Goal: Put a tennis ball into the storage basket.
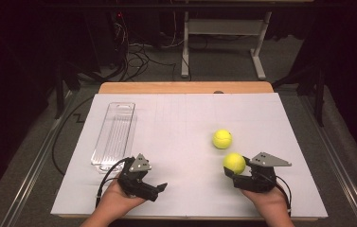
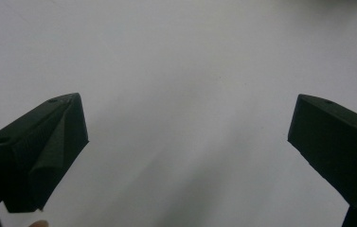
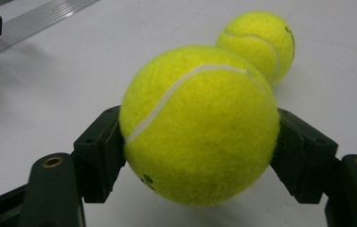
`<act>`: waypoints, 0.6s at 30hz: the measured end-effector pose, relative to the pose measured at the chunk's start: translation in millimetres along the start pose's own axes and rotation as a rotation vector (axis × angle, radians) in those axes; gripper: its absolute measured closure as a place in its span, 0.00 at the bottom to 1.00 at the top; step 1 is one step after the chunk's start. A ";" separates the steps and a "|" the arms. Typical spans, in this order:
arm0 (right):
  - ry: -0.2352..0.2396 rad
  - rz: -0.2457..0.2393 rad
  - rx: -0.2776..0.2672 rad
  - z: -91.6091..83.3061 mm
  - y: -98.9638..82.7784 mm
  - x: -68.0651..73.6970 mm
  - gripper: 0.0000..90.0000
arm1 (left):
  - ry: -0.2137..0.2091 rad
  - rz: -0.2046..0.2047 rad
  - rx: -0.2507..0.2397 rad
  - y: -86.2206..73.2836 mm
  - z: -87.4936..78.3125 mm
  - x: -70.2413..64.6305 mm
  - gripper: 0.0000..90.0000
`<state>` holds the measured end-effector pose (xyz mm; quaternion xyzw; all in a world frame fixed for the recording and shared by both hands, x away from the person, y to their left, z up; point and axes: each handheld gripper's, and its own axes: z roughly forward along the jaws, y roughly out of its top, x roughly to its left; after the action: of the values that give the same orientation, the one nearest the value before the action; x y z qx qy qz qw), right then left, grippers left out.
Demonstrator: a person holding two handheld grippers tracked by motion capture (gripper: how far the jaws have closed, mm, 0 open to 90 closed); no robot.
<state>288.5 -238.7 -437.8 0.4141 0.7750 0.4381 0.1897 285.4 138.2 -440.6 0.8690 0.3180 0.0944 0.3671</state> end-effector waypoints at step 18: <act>-0.005 -0.031 -0.129 14.1 39.5 7.8 0.31 | -0.014 -0.008 -0.004 1.1 -0.9 0.1 0.00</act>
<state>312.0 -214.2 -412.0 0.3899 0.7510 0.4831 0.2249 285.7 138.2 -439.2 0.8677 0.3187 0.0875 0.3712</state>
